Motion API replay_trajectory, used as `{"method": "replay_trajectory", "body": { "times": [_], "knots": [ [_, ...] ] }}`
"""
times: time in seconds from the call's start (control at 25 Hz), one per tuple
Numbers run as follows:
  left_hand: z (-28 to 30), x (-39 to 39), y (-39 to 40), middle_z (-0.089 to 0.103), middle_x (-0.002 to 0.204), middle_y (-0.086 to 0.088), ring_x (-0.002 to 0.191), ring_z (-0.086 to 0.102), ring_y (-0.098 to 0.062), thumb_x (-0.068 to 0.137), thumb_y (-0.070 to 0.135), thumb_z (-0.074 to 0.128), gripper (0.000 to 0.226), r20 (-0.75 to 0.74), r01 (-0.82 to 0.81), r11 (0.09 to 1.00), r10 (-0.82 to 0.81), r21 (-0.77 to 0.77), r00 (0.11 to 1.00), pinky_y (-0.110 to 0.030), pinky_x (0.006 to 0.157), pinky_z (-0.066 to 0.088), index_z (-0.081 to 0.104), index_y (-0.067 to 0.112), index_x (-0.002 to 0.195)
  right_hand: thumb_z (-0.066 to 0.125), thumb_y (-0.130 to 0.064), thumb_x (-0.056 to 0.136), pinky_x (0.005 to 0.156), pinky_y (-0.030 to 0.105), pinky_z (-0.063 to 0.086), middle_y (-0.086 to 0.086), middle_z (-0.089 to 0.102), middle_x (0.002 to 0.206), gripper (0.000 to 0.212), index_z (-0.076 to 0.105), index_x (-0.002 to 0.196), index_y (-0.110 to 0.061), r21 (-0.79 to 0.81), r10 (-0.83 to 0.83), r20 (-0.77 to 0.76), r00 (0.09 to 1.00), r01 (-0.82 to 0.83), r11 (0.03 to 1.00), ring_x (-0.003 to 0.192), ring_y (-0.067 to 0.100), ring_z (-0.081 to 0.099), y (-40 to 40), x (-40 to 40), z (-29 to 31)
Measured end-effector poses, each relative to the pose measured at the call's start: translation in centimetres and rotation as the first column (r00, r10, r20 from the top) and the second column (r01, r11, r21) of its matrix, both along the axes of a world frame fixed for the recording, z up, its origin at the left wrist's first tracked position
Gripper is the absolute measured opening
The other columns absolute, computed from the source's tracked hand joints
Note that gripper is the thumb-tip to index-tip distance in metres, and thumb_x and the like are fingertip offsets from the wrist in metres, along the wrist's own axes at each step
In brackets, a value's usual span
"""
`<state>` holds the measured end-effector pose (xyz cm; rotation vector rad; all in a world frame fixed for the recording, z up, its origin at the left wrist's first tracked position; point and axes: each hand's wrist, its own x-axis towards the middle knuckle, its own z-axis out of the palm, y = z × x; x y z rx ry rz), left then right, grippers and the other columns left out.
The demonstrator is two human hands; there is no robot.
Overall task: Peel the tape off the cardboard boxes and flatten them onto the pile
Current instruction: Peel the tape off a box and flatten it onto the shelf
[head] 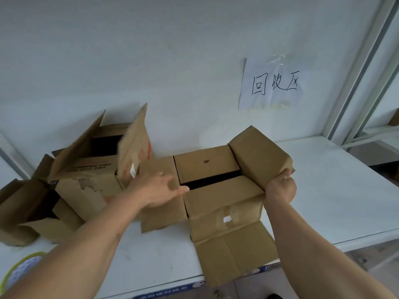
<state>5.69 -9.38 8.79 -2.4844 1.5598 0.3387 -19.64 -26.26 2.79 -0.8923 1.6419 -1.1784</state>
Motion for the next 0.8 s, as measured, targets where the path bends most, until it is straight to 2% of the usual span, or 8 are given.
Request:
{"method": "replay_trajectory", "body": {
  "times": [0.04,0.12,0.32,0.44,0.52,0.64,0.72,0.8],
  "knots": [
    [-1.0,0.3,-0.6,0.032,0.157,0.0,0.142,0.032,-0.027,0.071,0.094,0.014,0.101,0.004,-0.013,1.0,0.013,0.0,1.0,-0.046,0.112,0.03,0.035,0.033,0.148,0.032,-0.018,0.104,0.058,0.031,0.038,0.01,0.055,0.081,0.032,0.052,0.123,-0.002,0.021,0.042,-0.083,0.996,-0.041,0.999,0.072,0.023,0.05,-0.8,0.0,0.0],
    [-2.8,1.3,-2.0,0.027,0.158,-0.003,0.145,0.023,-0.026,0.073,0.093,0.022,0.103,0.061,0.027,0.998,-0.023,-0.06,0.998,-0.045,0.115,0.025,0.034,0.024,0.149,0.03,-0.004,0.099,0.061,0.032,0.036,0.006,0.046,0.078,0.047,0.033,0.147,-0.008,0.096,0.112,-0.209,0.972,-0.094,0.991,0.074,0.023,0.046,-2.3,0.0,0.0],
    [-4.5,3.2,-7.5,-0.01,0.164,-0.002,0.149,-0.012,-0.025,0.067,0.081,0.058,0.123,-0.126,-0.071,0.99,0.056,-0.12,0.99,-0.045,0.121,0.003,0.004,0.016,0.156,0.029,-0.004,0.099,0.069,0.037,0.038,0.006,0.044,0.082,0.052,0.026,0.15,-0.011,0.101,0.084,-0.232,0.969,-0.062,0.993,0.083,0.029,0.048,-5.5,1.5,-1.2],
    [-5.1,3.9,-10.7,-0.01,0.163,-0.006,0.149,-0.007,-0.031,0.062,0.073,0.071,0.13,-0.115,-0.147,0.985,0.136,-0.091,0.984,-0.046,0.12,0.006,-0.001,0.019,0.156,0.029,-0.026,0.103,0.082,0.042,0.044,0.009,0.054,0.101,0.04,0.041,0.137,-0.01,0.044,0.017,-0.275,0.961,-0.005,0.999,0.101,0.033,0.056,-6.1,2.1,-1.7],
    [-5.7,3.9,-11.9,-0.007,0.161,-0.008,0.147,0.003,-0.033,0.059,0.065,0.079,0.132,-0.107,-0.182,0.979,0.172,-0.087,0.979,-0.045,0.118,0.017,0.0,0.021,0.155,0.035,-0.046,0.1,0.107,0.046,0.035,0.007,0.048,0.139,0.053,0.036,0.142,-0.014,-0.067,-0.083,-0.314,0.946,0.065,0.996,0.125,0.031,0.046,-6.3,2.4,-2.0],
    [-6.1,3.3,-12.4,0.0,0.157,-0.009,0.143,0.011,-0.033,0.059,0.058,0.083,0.13,-0.073,-0.201,0.974,0.194,-0.102,0.978,-0.044,0.113,0.028,0.002,0.02,0.154,0.044,-0.053,0.096,0.121,0.039,0.006,0.005,0.0,0.164,0.084,0.005,0.155,-0.008,-0.248,-0.042,-0.707,0.706,-0.192,0.95,0.15,0.02,0.004,-6.4,2.7,-2.3],
    [-6.1,3.3,-12.3,0.002,0.157,-0.008,0.142,0.013,-0.032,0.062,0.056,0.082,0.126,-0.105,-0.201,0.969,0.187,-0.144,0.977,-0.042,0.111,0.031,0.004,0.017,0.154,0.042,-0.055,0.096,0.122,0.037,0.003,0.006,-0.009,0.164,0.088,0.001,0.154,-0.003,-0.195,-0.001,-0.837,0.547,-0.296,0.935,0.15,0.019,-0.006,-6.9,2.7,-2.3],
    [-6.2,3.4,-11.7,0.001,0.16,-0.007,0.143,0.014,-0.031,0.065,0.059,0.078,0.121,-0.145,-0.182,0.965,0.156,-0.187,0.977,-0.042,0.111,0.032,0.008,0.017,0.154,0.042,-0.051,0.098,0.122,0.038,0.002,0.006,-0.014,0.163,0.084,0.003,0.154,-0.001,-0.094,0.061,-0.882,0.468,-0.301,0.949,0.15,0.02,-0.011,-6.9,2.7,-2.3]
  ]
}}
